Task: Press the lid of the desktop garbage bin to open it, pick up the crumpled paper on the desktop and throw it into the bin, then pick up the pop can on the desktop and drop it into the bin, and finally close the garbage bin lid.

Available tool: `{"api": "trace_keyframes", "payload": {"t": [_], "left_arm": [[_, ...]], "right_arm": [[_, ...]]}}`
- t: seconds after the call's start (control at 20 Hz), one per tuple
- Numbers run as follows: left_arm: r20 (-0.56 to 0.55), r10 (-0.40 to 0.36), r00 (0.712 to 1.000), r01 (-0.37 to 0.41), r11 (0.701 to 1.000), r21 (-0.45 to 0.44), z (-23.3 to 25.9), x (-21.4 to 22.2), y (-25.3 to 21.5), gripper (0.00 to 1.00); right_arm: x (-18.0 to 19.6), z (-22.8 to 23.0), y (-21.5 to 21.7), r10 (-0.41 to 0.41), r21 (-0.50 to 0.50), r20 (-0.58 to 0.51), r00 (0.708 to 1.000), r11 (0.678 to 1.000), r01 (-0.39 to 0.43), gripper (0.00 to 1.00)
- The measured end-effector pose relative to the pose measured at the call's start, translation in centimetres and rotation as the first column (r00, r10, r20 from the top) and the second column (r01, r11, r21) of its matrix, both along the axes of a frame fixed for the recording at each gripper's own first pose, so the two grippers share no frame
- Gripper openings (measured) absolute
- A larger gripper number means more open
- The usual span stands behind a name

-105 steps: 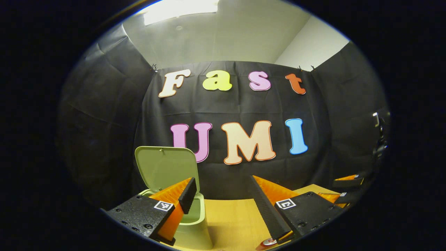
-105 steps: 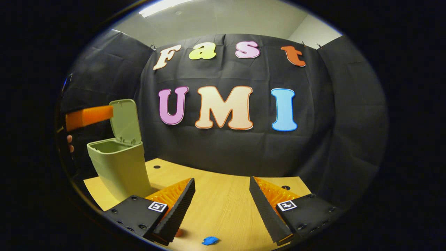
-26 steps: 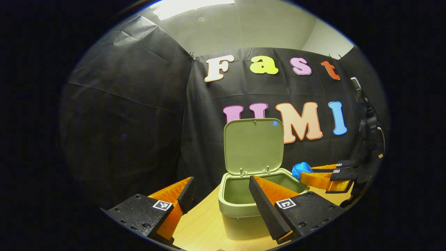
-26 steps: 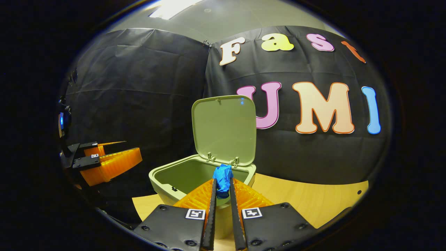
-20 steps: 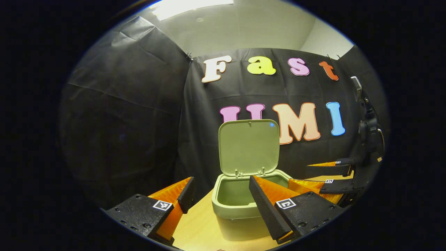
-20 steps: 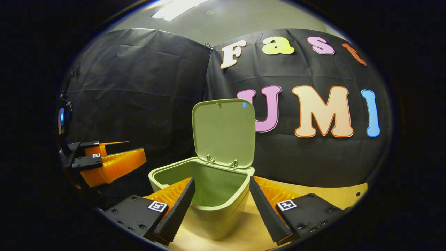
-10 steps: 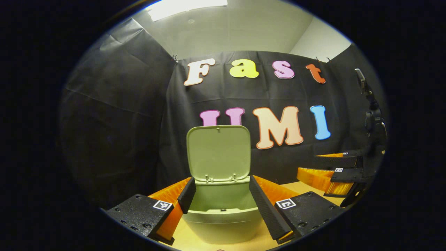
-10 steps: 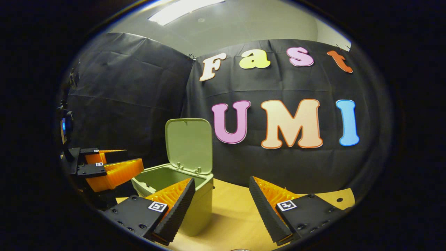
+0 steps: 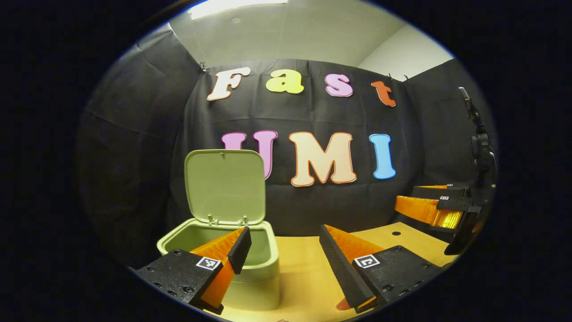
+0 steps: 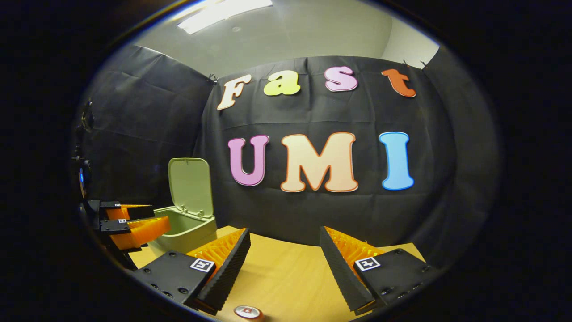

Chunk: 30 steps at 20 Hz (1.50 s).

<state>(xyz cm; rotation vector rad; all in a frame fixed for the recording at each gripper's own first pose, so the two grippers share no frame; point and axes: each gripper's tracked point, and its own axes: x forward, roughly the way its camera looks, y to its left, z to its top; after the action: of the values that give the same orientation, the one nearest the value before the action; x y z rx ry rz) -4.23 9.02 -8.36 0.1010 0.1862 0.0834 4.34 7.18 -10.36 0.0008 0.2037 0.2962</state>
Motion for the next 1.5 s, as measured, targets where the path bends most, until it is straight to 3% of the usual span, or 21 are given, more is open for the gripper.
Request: {"api": "trace_keyframes", "payload": {"t": [0.35,0.6,0.95,1.5], "left_arm": [[-0.089,-0.079,0.993,0.079,0.997,0.006,-5.0,0.3,-6.7,0.93],[-0.167,-0.082,0.983,0.084,0.996,0.001,-9.2,-0.8,-9.8,0.92],[-0.257,-0.059,0.965,0.054,0.998,-0.029,-14.9,-2.3,-11.8,0.93],[-0.434,-0.026,0.9,0.003,0.999,-0.053,-23.9,-5.3,-11.9,0.93]], "right_arm": [[-0.6,-0.5,-8.9,-0.09,-0.034,-0.025,0.996,0.995,0.089,0.98],[-1.4,-1.3,-12.8,-0.107,-0.048,-0.05,0.993,0.993,0.105,0.98],[-2.6,-2.0,-16.0,-0.112,-0.079,-0.077,0.991,0.991,0.106,0.98],[-3.7,-3.5,-17.9,-0.133,-0.105,-0.109,0.985,0.987,0.122,0.98]]}}
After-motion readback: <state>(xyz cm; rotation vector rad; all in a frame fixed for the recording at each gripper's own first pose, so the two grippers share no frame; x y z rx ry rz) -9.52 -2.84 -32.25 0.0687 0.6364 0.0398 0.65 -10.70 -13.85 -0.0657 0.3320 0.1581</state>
